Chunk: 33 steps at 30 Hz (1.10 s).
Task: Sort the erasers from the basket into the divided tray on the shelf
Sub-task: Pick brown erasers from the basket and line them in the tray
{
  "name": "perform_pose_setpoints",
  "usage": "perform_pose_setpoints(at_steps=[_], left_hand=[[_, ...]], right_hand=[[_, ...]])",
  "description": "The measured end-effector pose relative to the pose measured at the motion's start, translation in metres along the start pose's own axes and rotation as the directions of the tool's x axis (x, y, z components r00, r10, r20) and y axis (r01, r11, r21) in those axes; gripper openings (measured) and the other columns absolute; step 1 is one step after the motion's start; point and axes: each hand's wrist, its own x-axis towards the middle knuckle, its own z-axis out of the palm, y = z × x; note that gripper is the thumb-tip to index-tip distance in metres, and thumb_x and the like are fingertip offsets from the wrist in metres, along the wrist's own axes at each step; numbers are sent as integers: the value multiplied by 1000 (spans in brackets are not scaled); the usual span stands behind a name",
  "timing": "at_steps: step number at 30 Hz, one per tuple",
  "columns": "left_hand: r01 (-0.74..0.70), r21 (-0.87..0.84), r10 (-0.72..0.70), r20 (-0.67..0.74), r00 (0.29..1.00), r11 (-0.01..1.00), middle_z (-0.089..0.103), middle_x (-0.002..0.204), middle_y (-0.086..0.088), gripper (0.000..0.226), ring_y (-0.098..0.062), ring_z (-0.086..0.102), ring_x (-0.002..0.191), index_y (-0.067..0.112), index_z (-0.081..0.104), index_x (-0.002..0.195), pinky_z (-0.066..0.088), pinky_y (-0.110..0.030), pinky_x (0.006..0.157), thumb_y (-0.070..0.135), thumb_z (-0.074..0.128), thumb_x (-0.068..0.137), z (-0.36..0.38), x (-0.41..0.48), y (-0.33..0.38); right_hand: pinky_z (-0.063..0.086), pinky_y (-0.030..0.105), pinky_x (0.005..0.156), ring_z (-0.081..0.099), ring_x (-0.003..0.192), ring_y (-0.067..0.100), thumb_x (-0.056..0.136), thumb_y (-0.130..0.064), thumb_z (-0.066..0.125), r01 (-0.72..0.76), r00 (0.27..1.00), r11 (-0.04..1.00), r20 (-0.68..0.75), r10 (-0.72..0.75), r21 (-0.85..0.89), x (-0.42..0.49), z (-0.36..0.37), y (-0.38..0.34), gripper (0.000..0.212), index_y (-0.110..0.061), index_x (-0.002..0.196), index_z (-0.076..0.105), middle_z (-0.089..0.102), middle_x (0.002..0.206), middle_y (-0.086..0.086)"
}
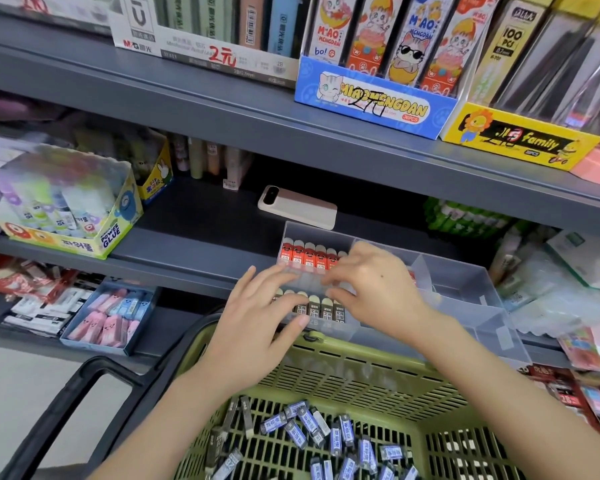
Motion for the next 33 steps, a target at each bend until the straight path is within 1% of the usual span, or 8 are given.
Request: perform_pose_setpoints(at_steps=[3,7,12,16,20,24,29,33], left_hand=[[3,24,-3,-1,1000,1000,53,135,2,41,-12,32,137,22,69,111,10,-37,118,44,38,94,-1,-1,1],[64,21,-64,-33,997,998,54,134,0,43,-18,35,135,22,69,110,12,-38,116,46,38,91,-9,-4,2],[122,-15,-123,-69,990,992,54,133,-5,44,-25,38,134,17,66,114,23,-44,113,43,40,91,-24,-19,7],[158,25,-156,-70,985,987,56,130,-7,44,-27,42,130,13,66,114,28,-42,109,41,41,91,-35,-45,4],[197,44,-194,-70,979,979,58,125,-8,41,-29,47,124,11,68,109,28,-36,105,38,44,90,-43,-74,1],[254,-8,-254,-40,966,967,57,126,-7,40,-28,48,123,13,67,109,33,-41,104,40,45,90,-49,-95,5],[321,-68,-325,-66,943,945,56,127,-2,33,-21,42,128,13,67,111,25,-31,107,32,53,87,-52,-111,12],[355,-152,-369,-74,927,922,55,125,7,34,-11,43,125,20,65,113,24,-24,105,35,52,86,-56,-110,13]], right_hand=[[40,34,64,52,70,23,74,-24,72,47,993,997,-104,-54,-63,-7,6,-2,6,-18,71,73,67,68,-6],[28,34,77,53,83,22,87,-28,58,24,999,998,-42,-26,-62,-13,8,-3,17,-21,80,73,71,81,-10],[40,41,79,61,82,21,84,-26,61,-41,957,964,-266,113,263,-40,2,-24,16,-17,80,75,72,82,-9],[42,31,76,59,80,12,88,-28,58,12,937,909,-322,135,416,-85,25,-59,19,-16,83,73,70,82,-8],[48,28,72,61,75,16,87,-20,63,-96,993,850,-7,116,518,-128,84,-87,14,-11,88,73,71,83,0],[52,34,80,64,85,16,90,-30,60,-497,860,661,419,291,562,-134,145,-110,27,-10,108,67,71,97,5],[47,33,84,55,109,28,73,-53,71,-680,732,517,519,441,520,-91,199,-150,73,-12,127,44,55,121,9],[47,41,87,47,113,34,66,-52,74,-625,748,678,544,380,387,-79,220,-166,86,-28,134,27,37,124,9]])
